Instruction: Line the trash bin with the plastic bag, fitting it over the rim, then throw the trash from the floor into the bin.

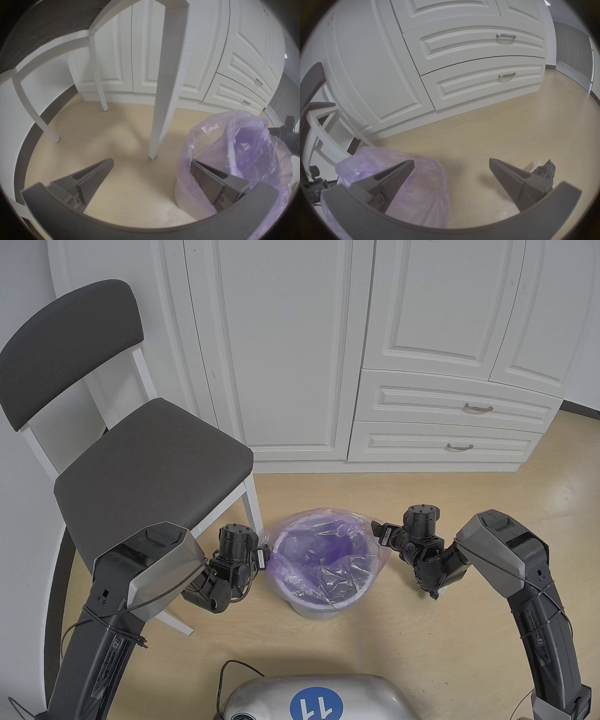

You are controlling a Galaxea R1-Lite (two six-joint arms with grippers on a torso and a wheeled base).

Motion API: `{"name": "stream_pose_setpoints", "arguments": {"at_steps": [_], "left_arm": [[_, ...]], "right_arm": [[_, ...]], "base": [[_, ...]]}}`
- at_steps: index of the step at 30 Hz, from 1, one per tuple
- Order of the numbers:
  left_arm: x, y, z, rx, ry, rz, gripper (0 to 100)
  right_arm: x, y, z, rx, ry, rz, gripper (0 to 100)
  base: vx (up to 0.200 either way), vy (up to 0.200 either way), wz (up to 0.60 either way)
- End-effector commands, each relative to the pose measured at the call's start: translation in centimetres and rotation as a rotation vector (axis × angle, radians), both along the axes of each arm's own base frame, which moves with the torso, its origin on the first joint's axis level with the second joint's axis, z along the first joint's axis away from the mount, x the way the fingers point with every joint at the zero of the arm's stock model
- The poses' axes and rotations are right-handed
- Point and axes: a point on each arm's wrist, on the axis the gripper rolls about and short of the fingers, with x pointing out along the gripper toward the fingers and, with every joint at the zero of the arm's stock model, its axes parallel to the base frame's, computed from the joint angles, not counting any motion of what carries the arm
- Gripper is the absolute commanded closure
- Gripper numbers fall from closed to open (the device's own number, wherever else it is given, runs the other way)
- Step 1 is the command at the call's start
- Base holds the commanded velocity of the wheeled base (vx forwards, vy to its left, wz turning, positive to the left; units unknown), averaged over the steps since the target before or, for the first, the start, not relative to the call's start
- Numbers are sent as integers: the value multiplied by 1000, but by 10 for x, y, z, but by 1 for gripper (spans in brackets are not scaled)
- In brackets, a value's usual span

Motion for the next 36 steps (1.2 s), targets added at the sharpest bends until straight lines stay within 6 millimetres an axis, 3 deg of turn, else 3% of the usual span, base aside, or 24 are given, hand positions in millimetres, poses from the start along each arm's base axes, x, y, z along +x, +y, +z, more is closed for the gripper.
{"name": "stream_pose_setpoints", "arguments": {"at_steps": [1,13,19,24,30,36], "left_arm": [[0,-9,2,-1,26,-37,0],[19,-34,17,5,117,-125,0],[24,-56,20,20,144,-159,0],[24,-51,22,28,157,-149,0],[22,-27,36,36,174,-110,0],[24,-19,35,44,177,-99,0]], "right_arm": [[-3,-7,9,-13,28,-10,0],[-8,-22,20,-34,97,-23,0],[-16,-33,29,-92,143,-23,0],[-23,-37,31,-151,186,-6,0],[-37,-49,33,-261,231,20,0],[-40,-51,33,-272,237,22,0]], "base": [[0,0,0],[0,0,0],[0,0,0],[0,0,0],[0,0,0],[0,0,0]]}}
